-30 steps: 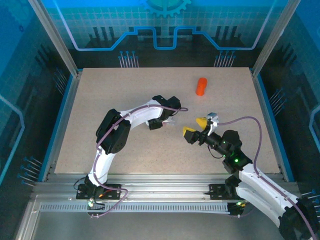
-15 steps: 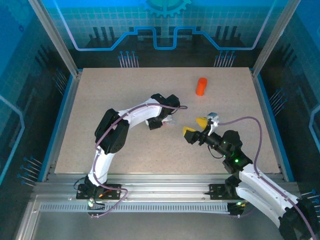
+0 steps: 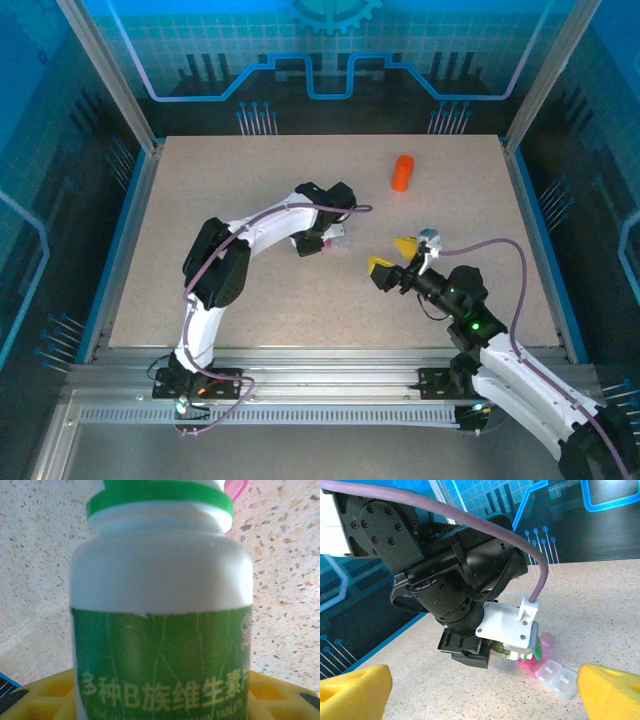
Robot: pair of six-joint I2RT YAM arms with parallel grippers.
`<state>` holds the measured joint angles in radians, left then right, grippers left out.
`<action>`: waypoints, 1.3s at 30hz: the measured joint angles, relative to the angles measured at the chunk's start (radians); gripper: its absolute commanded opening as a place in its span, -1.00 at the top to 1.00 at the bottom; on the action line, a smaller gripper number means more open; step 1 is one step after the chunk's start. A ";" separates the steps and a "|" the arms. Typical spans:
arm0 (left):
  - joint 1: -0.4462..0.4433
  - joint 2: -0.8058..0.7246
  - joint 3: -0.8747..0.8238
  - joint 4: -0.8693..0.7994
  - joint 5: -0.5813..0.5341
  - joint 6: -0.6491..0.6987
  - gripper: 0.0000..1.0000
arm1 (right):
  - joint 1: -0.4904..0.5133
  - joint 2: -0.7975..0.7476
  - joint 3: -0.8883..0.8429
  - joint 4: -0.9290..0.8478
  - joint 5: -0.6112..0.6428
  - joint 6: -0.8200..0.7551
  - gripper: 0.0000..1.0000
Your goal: Sort the pills into containers
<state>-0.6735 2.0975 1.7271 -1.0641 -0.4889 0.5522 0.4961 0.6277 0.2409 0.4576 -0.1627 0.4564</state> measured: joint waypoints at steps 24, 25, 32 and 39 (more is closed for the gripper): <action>-0.014 0.045 -0.007 0.015 -0.086 0.078 1.00 | -0.002 0.006 -0.002 0.008 0.000 0.011 -0.93; -0.016 0.045 -0.007 0.015 -0.104 0.088 1.00 | -0.002 0.006 -0.002 0.008 0.000 0.012 -0.93; -0.051 0.045 -0.030 0.058 -0.231 0.216 1.00 | -0.002 0.006 -0.002 0.008 -0.001 0.015 -0.93; -0.080 0.042 -0.055 0.134 -0.320 0.370 1.00 | -0.003 0.006 -0.002 0.008 -0.003 0.015 -0.94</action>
<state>-0.7532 2.1395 1.6726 -0.9298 -0.8085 0.9222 0.4934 0.6342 0.2390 0.4660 -0.1658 0.4717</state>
